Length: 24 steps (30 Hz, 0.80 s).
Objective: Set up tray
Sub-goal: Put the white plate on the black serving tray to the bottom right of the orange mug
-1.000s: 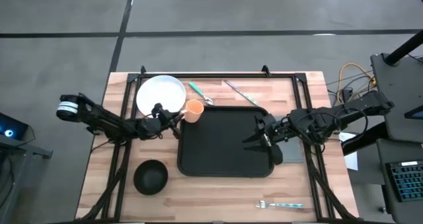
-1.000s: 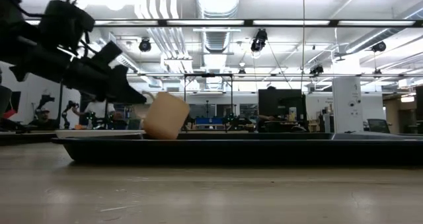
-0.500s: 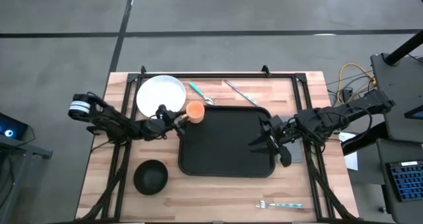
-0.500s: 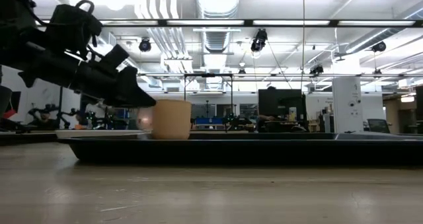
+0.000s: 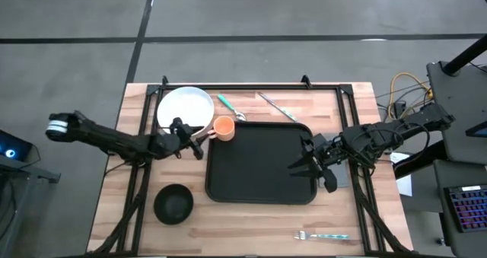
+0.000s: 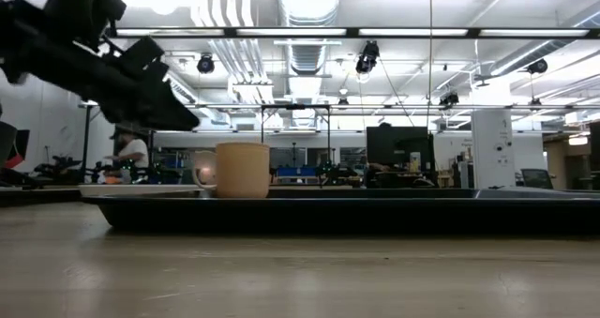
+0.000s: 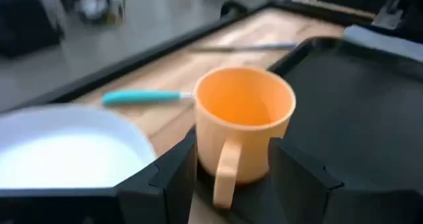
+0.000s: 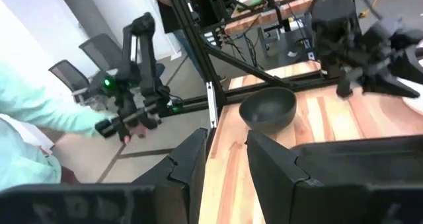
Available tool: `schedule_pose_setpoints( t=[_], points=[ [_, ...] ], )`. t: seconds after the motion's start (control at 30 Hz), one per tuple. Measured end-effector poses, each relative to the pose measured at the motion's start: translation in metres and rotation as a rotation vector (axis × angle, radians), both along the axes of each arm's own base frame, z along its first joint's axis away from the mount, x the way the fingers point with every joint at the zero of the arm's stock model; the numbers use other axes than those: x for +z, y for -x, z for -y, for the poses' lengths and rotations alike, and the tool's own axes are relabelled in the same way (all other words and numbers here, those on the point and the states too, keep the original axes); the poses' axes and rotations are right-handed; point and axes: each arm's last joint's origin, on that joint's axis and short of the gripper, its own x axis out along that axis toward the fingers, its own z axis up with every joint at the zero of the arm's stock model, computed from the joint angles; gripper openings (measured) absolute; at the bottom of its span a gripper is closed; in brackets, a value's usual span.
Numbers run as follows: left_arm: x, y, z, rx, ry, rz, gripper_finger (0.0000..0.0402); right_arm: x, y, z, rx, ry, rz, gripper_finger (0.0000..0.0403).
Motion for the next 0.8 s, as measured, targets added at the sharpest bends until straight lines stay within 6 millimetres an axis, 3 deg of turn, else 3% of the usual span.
schedule_pose_setpoints(
  t=[0.23,0.37,0.5,0.8],
  points=[
    [0.052,0.027,0.000,-0.011,0.077,-0.355,0.0161,-0.002,0.000,0.000,0.000,0.008,-0.020,0.0117],
    [0.064,0.032,-0.003,0.009,0.101,-0.520,0.0161,-0.003,0.000,0.000,0.000,0.010,-0.024,0.0121],
    [0.056,0.021,-0.009,0.002,0.135,-0.611,0.0162,-0.003,0.000,0.000,0.002,0.021,-0.020,0.0119],
    [0.014,-0.009,-0.034,0.027,0.234,-0.877,0.0162,-0.002,0.001,-0.001,0.021,-0.017,-0.026,0.0120]
  ],
)
